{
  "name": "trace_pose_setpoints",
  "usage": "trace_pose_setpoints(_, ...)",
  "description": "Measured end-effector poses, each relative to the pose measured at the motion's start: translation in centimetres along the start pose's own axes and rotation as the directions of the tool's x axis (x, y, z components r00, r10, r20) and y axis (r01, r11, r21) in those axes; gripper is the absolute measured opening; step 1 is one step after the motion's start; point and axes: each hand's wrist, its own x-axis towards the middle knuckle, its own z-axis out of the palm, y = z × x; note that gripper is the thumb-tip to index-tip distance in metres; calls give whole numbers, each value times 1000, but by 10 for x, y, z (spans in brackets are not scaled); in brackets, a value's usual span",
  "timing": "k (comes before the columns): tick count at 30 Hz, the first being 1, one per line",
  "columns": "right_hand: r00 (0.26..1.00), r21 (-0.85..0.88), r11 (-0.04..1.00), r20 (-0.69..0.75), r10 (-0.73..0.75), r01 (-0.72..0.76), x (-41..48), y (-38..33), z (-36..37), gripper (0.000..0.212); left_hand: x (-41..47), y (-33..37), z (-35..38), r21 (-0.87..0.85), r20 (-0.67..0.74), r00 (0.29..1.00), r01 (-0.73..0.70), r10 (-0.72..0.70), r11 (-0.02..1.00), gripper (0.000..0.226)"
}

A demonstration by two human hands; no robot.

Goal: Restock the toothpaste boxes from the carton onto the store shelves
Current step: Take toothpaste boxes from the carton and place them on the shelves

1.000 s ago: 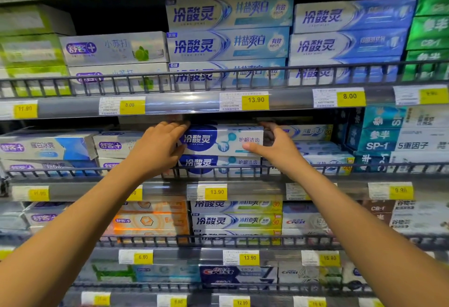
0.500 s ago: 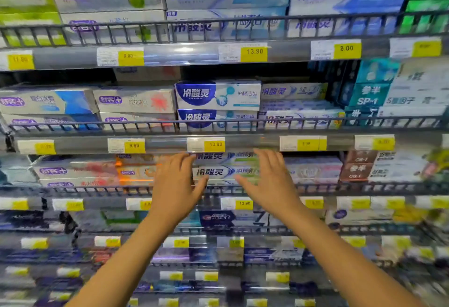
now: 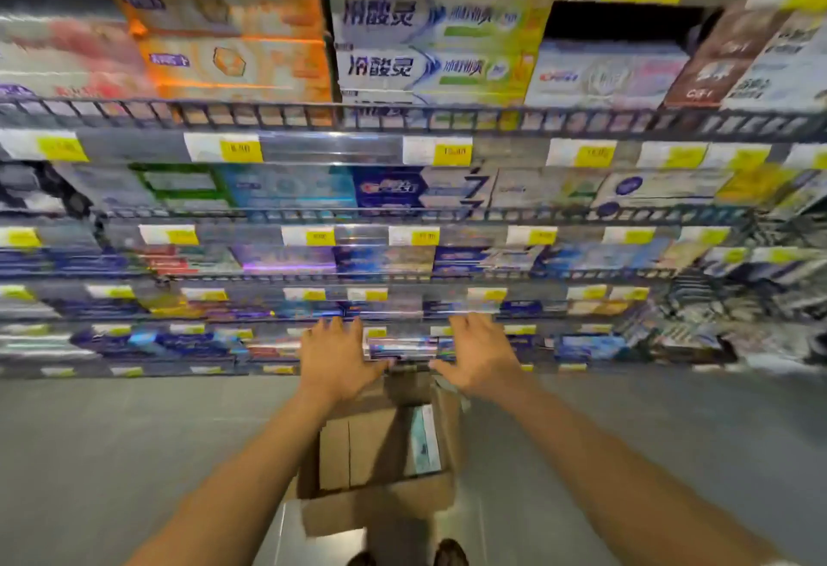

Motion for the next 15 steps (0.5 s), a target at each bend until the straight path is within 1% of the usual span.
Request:
trace_pose_setpoints(2,1000,55,998,21,12,-14,5,9,40,76,1,3,42,-4,80,997,2,-2,1000,85)
trace_pose_setpoints(3,998,67,997,60,31,-35,8,14,59,72,3,5,64,-5,111,994,6,-5,1000,85)
trace_pose_setpoints(5,992,10,1000,124,17,-18,18,28,111,62,11,9,118,-21,161,987,14,-11,1000,85)
trace_pose_setpoints(6,990,35,999,141,8,-13,24,37,142,62,14,12,149,-46,186,983,20,-11,999,85)
trace_pose_setpoints(9,981,150,987,195,23,-53,38,57,233,75,24,18,248,-106,203,979,42,-20,993,86)
trace_pose_setpoints(11,970,204,978,245,-4,-47,52,66,287,78,37,18,310,-112,217,976,56,-30,992,87)
trace_pose_setpoints(15,962,208,977,273,-22,-37,92,81,397,83,76,7,424,-92,250,968,64,-39,994,83)
